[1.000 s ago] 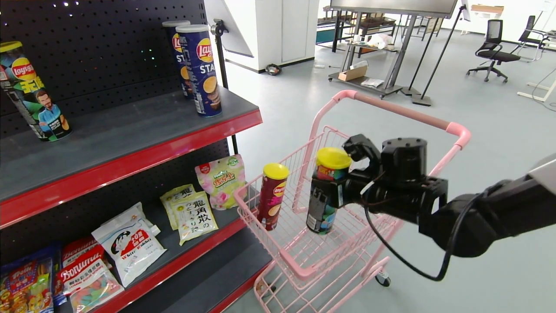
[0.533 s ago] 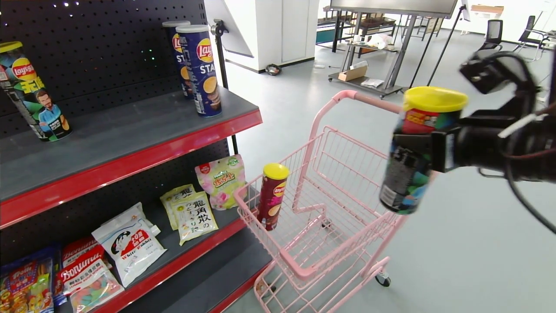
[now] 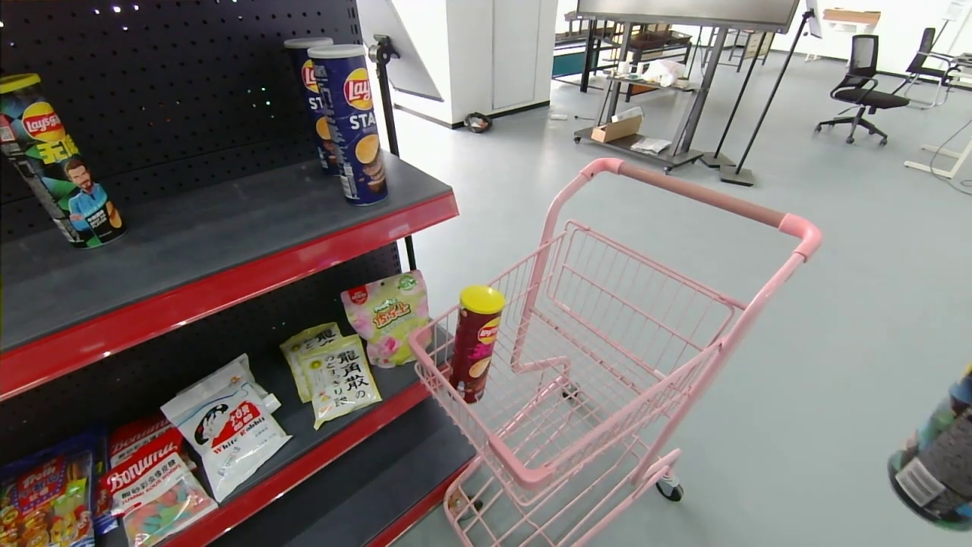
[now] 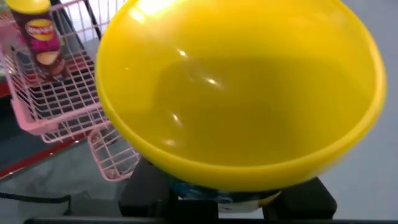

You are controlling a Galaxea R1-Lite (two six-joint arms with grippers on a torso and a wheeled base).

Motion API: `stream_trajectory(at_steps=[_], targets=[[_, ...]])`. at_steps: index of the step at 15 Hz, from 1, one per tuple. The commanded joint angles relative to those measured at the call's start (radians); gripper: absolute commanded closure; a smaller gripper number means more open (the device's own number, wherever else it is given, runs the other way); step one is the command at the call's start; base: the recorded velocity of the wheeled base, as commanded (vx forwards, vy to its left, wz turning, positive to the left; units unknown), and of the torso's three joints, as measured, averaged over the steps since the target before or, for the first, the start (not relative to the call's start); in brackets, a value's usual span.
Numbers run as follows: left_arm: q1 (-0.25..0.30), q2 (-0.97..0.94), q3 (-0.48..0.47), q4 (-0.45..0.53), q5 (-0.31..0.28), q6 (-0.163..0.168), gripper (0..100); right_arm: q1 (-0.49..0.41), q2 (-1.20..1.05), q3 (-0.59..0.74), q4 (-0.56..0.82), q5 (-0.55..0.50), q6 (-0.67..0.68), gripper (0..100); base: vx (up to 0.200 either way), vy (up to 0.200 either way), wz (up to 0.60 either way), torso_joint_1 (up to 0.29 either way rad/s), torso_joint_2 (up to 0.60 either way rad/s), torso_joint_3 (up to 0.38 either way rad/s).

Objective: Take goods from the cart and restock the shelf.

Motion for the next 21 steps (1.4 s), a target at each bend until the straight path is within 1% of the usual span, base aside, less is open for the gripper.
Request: stream_trajectory(at_steps=[1,6,9,14,21], targets=[[0.0,0.001,0.0,0.0,0.0,0.0,0,-0.043,-0.168,0.08,0.015,-0.002,-0.029,100,0.0,0.0,0.0,0.0,0.0,0.0],[0.0,0.001,0.0,0.0,0.0,0.001,0,-0.045,-0.211,0.094,0.03,-0.005,-0.05,100,0.0,0.0,0.0,0.011,-0.03,-0.021],[0.0,0.001,0.0,0.0,0.0,0.001,0,-0.045,-0.201,0.092,0.029,0.003,-0.052,100,0.0,0.0,0.0,0.15,-0.44,-0.286],[0.0,0.001,0.0,0.0,0.0,0.001,0,-0.043,-0.182,0.089,0.027,0.004,-0.052,100,0.0,0.0,0.0,0.216,-0.56,-0.346],[0.0,0.001,0.0,0.0,-0.002,0.003,0,-0.043,-0.178,0.094,0.027,0.004,-0.052,100,0.0,0.0,0.0,0.171,-0.39,-0.238]])
